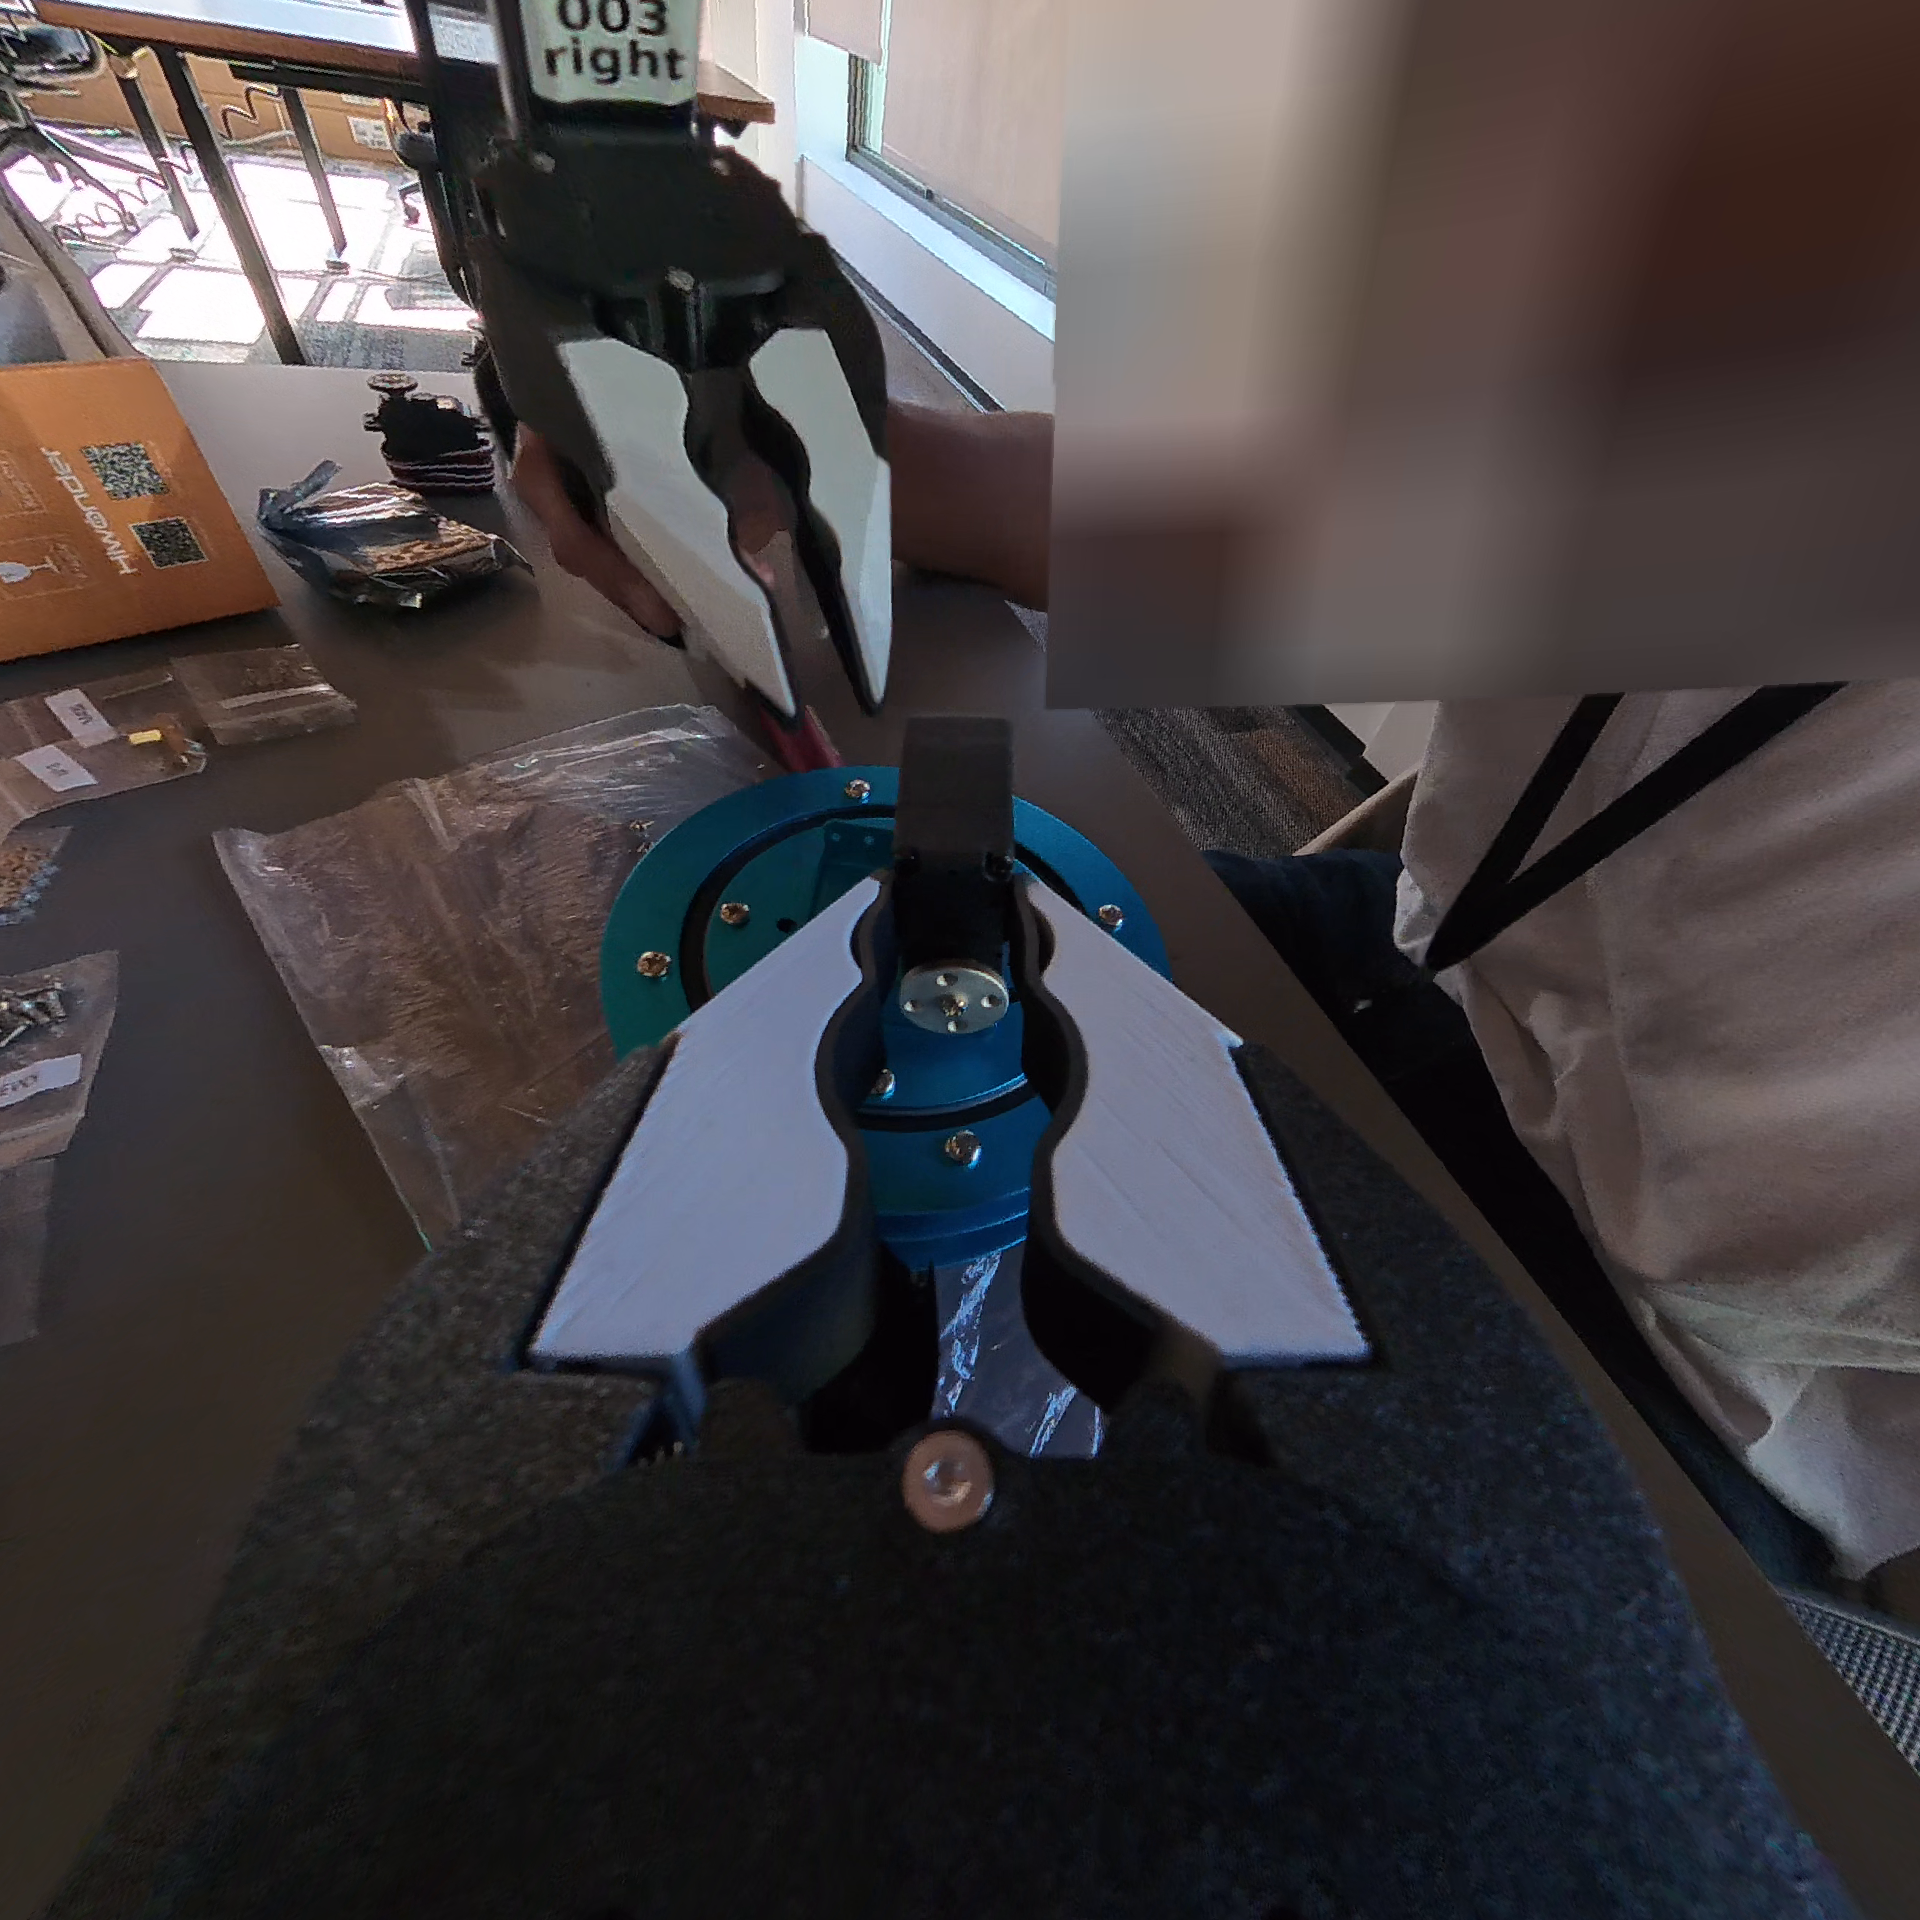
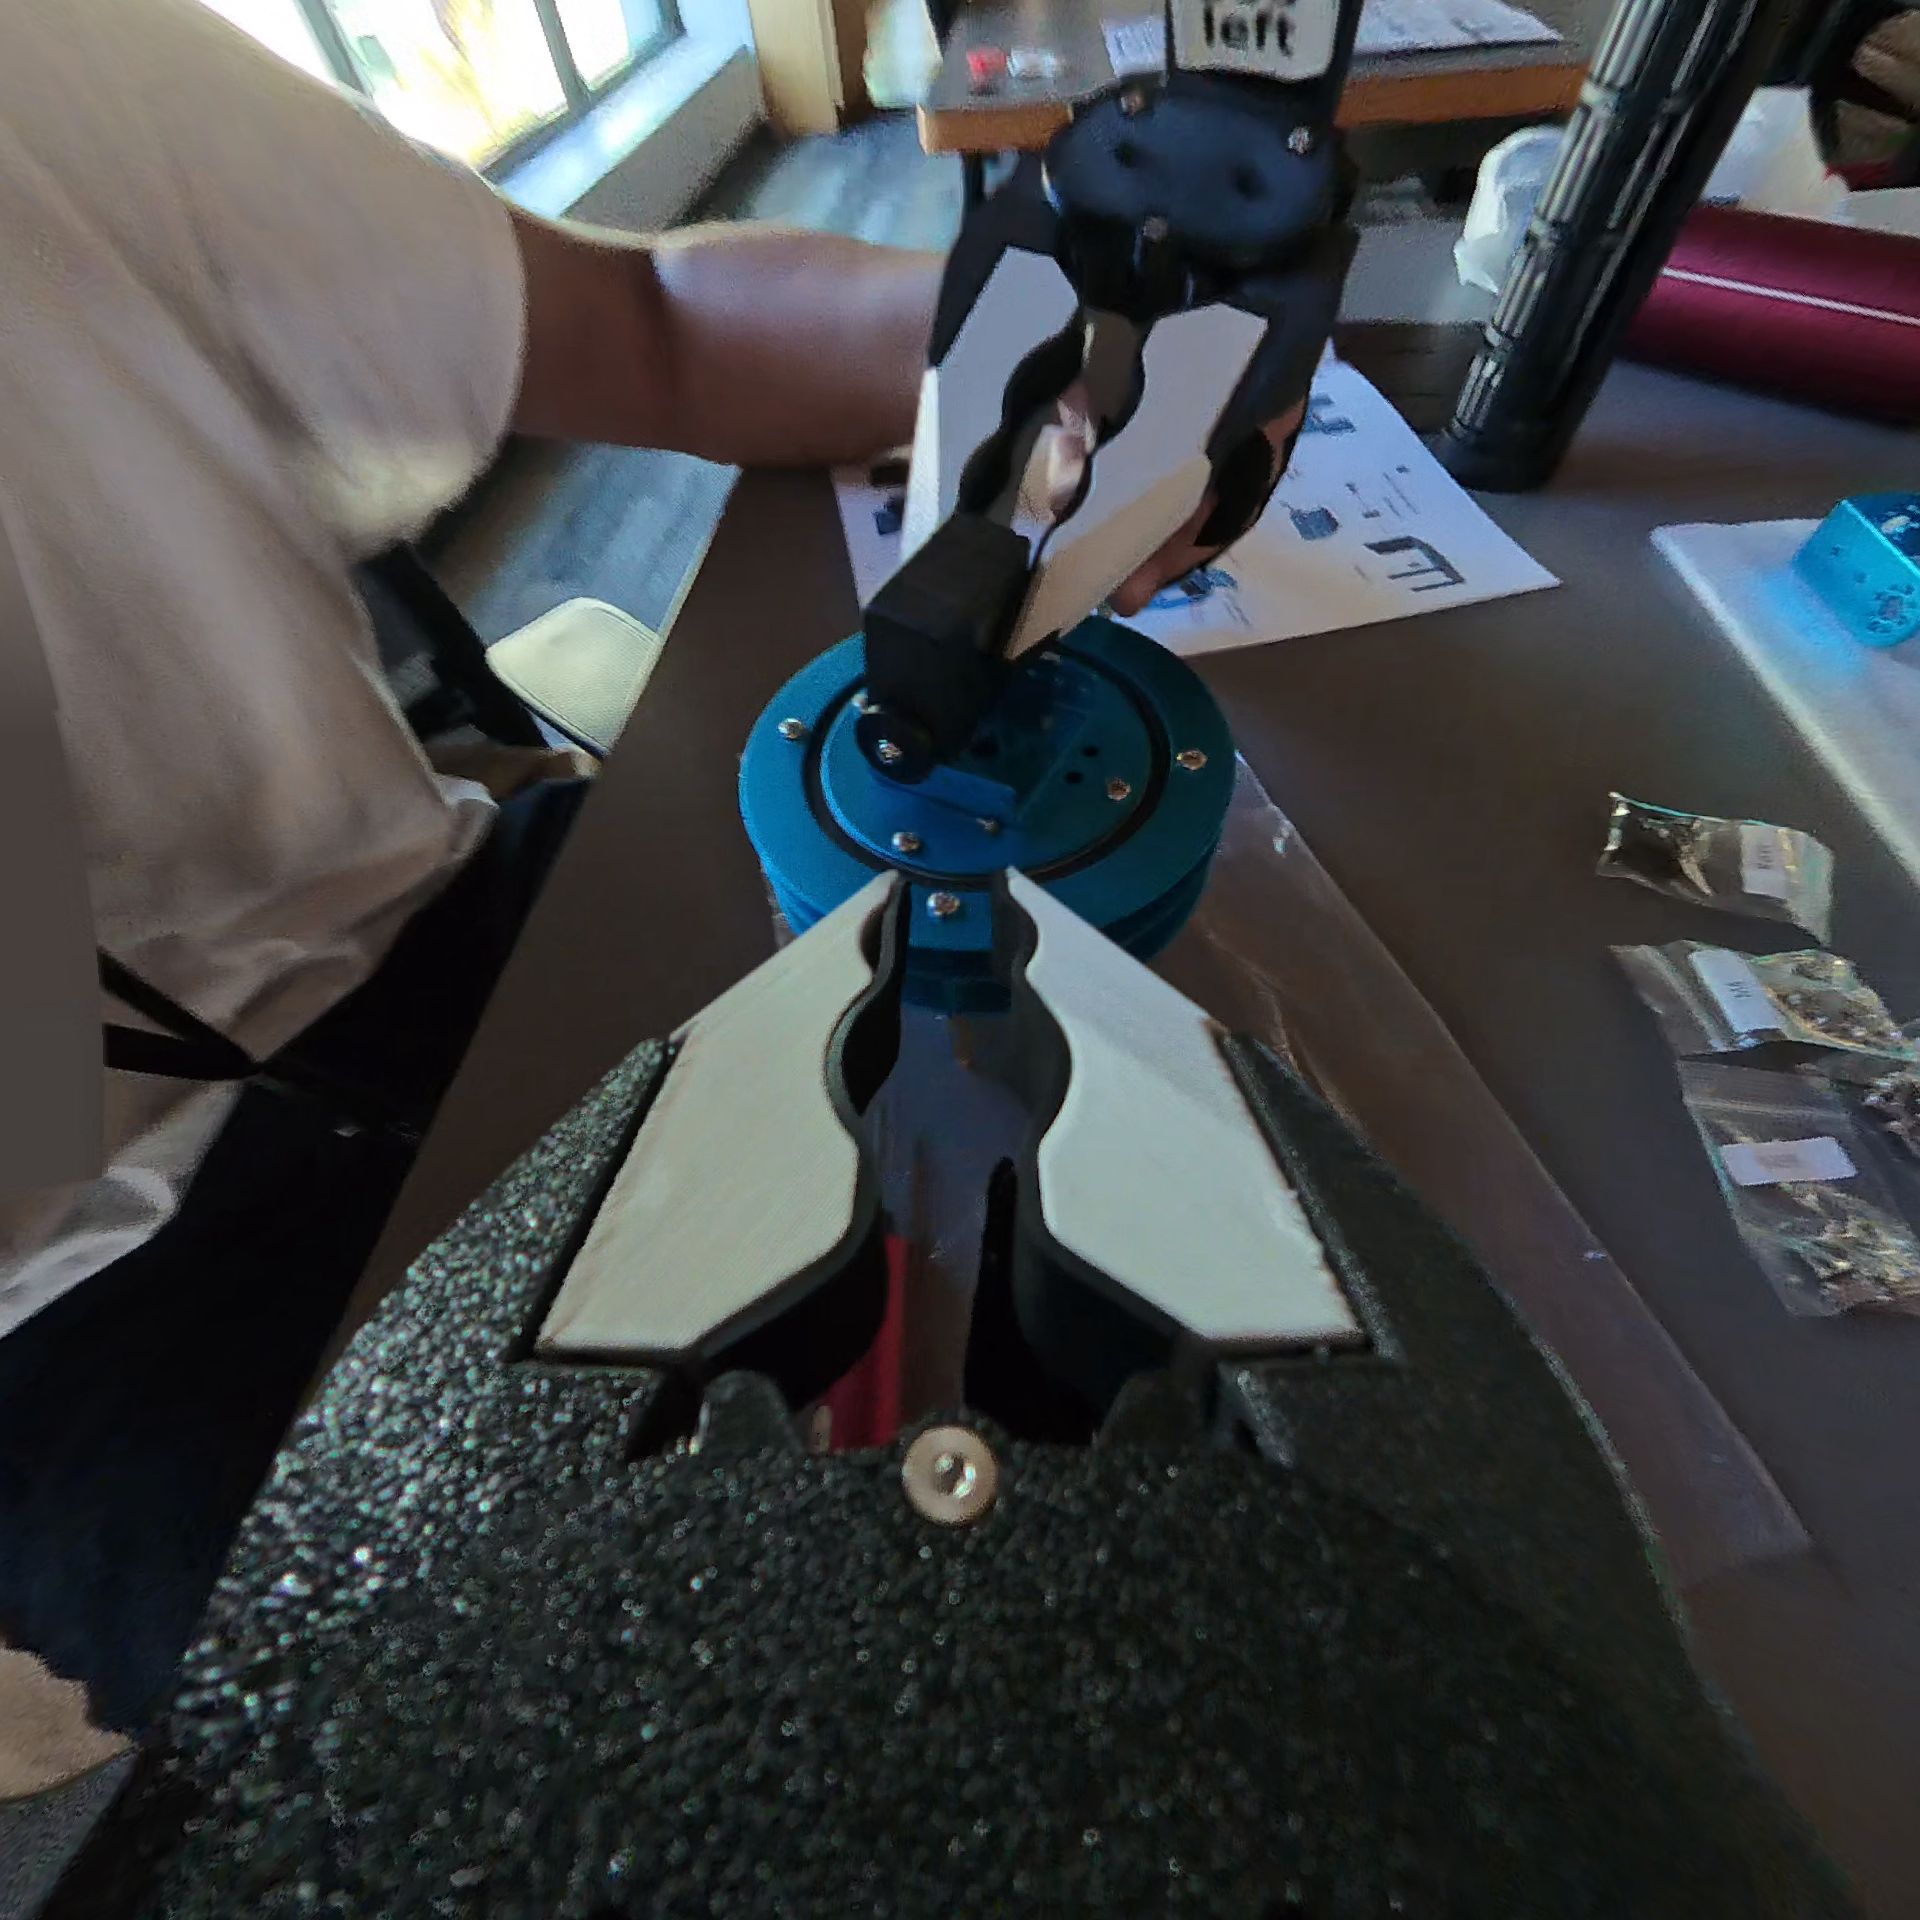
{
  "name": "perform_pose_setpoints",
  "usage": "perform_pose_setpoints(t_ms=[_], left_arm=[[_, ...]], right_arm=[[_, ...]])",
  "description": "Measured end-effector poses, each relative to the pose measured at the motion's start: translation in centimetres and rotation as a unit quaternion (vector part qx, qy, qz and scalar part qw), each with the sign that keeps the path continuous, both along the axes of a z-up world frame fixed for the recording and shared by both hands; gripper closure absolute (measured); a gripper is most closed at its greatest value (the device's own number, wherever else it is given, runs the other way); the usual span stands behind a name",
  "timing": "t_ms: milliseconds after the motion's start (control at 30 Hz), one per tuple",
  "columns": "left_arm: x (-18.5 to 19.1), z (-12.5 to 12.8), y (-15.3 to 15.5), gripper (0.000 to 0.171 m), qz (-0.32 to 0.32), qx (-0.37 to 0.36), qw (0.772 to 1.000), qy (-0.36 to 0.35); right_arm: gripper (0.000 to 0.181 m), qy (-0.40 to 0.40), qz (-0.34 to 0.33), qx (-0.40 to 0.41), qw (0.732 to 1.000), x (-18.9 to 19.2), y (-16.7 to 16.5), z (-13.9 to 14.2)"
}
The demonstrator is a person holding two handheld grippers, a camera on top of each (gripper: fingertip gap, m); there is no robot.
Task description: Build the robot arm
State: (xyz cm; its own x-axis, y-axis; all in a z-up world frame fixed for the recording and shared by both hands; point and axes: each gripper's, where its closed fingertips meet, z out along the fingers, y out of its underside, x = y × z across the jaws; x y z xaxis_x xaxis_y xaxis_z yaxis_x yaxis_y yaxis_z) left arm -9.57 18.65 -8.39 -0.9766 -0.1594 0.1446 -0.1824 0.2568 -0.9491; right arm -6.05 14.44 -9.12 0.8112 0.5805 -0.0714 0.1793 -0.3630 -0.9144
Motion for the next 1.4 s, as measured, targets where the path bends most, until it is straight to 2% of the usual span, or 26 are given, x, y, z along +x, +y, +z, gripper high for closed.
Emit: perform_pose_setpoints(t_ms=[67, 233, 400, 533, 667, 833, 1033, 1400], left_arm=[[0.0, 0.0, 0.0, 0.152, 0.001, 0.002, 1.0, -0.001], [0.0, 0.0, 0.0, 0.152, 0.002, 0.002, 1.0, -0.003], [0.0, 0.0, 0.0, 0.152, 0.001, 0.001, 1.0, -0.005], [-0.1, 0.0, 0.2, 0.151, 0.005, 0.006, 1.0, -0.012], [-0.1, 0.0, 0.1, 0.151, 0.005, 0.009, 1.0, -0.014], [-0.2, -0.1, 0.0, 0.151, 0.008, 0.018, 0.999, -0.026], [-0.2, -0.1, 0.1, 0.151, 0.01, 0.021, 0.999, -0.03], [-0.3, -0.1, 0.1, 0.151, 0.009, 0.014, 1.0, -0.026]], right_arm=[[0.169, -0.022, -0.007, -0.018, 1.0, -0.3, 1.0, -0.7], [0.173, -0.01, -0.026, -0.066, 0.997, -0.5, 2.7, -1.5], [0.17, -0.035, -0.046, -0.101, 0.993, -1.0, 2.5, -1.5], [0.173, -0.079, -0.099, -0.109, 0.986, -0.9, 2.9, -1.6], [0.173, -0.076, -0.13, -0.126, 0.98, -1.0, 2.9, -1.7], [0.181, -0.082, -0.157, -0.123, 0.976, -2.3, 2.6, -1.7], [0.177, -0.087, -0.21, -0.123, 0.966, -2.0, 2.7, -1.6], [0.173, -0.048, -0.228, -0.091, 0.968, -3.2, 2.0, -0.8]])
